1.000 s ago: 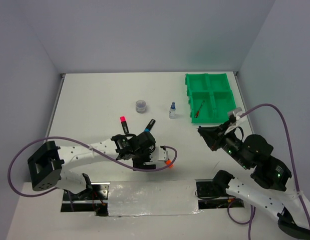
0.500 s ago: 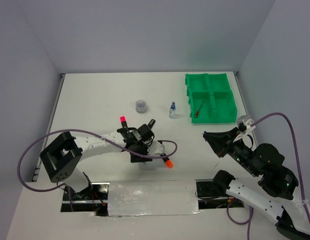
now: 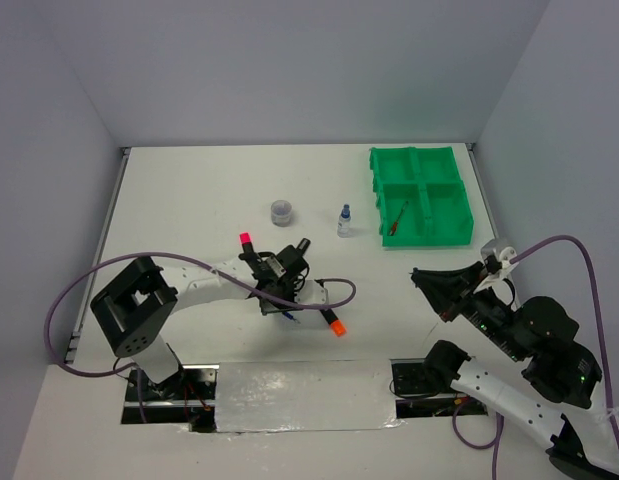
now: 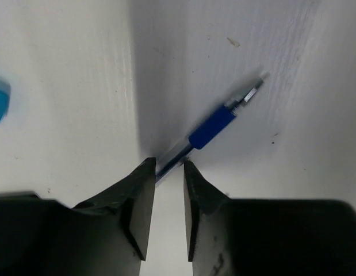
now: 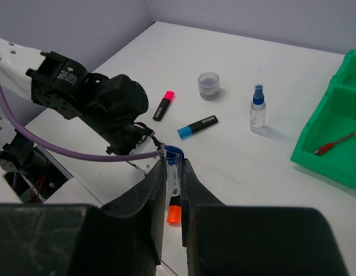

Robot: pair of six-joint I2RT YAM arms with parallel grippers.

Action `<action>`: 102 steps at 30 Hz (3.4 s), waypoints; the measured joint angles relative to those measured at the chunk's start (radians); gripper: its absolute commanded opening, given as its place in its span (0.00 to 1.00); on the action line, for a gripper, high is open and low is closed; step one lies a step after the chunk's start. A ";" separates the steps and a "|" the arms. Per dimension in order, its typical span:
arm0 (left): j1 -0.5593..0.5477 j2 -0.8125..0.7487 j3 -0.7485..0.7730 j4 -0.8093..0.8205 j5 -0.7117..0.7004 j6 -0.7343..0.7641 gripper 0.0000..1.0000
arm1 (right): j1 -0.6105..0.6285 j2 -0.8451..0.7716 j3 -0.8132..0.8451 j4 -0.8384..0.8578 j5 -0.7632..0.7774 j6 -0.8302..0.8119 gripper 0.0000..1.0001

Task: Sort the stationery into containers
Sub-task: Pick up the pen from the center of the board, then close the pen cap on the pen.

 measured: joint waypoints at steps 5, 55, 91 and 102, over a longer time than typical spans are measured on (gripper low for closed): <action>0.001 -0.009 -0.009 -0.014 0.011 0.002 0.37 | 0.000 -0.006 0.000 0.000 -0.004 -0.005 0.00; -0.220 -0.729 -0.259 0.624 -0.133 -1.100 0.00 | 0.031 0.385 -0.460 1.055 0.252 0.615 0.00; -0.251 -0.704 -0.336 0.754 -0.060 -1.207 0.00 | 0.063 0.358 -0.467 1.123 -0.079 0.444 0.00; -0.251 -0.700 -0.336 0.759 -0.059 -1.207 0.00 | 0.063 0.359 -0.467 1.111 -0.082 0.436 0.00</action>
